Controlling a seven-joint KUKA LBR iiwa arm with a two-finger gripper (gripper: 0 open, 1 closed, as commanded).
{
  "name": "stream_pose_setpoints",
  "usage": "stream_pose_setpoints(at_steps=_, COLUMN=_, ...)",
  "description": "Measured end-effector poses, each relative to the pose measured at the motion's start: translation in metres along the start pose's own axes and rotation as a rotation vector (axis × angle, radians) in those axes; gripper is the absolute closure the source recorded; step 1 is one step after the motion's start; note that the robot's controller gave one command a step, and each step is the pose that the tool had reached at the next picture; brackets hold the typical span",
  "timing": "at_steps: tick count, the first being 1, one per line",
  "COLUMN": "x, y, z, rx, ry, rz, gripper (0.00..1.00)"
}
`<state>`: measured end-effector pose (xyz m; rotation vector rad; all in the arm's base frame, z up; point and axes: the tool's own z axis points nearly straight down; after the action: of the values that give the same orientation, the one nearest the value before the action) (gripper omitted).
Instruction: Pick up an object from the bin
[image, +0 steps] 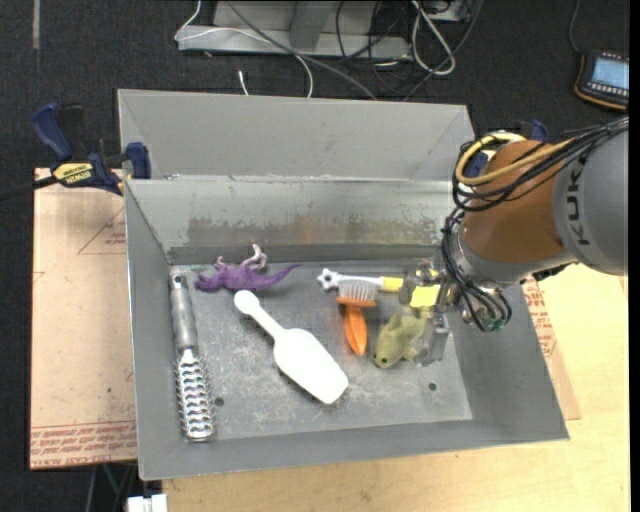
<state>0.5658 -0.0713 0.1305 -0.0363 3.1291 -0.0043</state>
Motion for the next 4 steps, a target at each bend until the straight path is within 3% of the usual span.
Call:
stream_pose_setpoints(at_steps=1, x=0.011, y=0.009, z=0.031, rx=-0.005, ry=0.015, rz=-0.016, gripper=0.00)
stream_pose_setpoints(at_steps=2, x=-0.005, y=-0.051, z=0.062, rx=0.000, ry=-0.002, rz=-0.254, gripper=0.00)
stream_pose_setpoints(at_steps=3, x=0.012, y=-0.024, z=0.060, rx=-0.008, ry=0.012, rz=-0.138, gripper=1.00)
stream_pose_setpoints(at_steps=4, x=0.012, y=-0.024, z=0.060, rx=-0.008, ry=0.012, rz=-0.138, gripper=1.00)
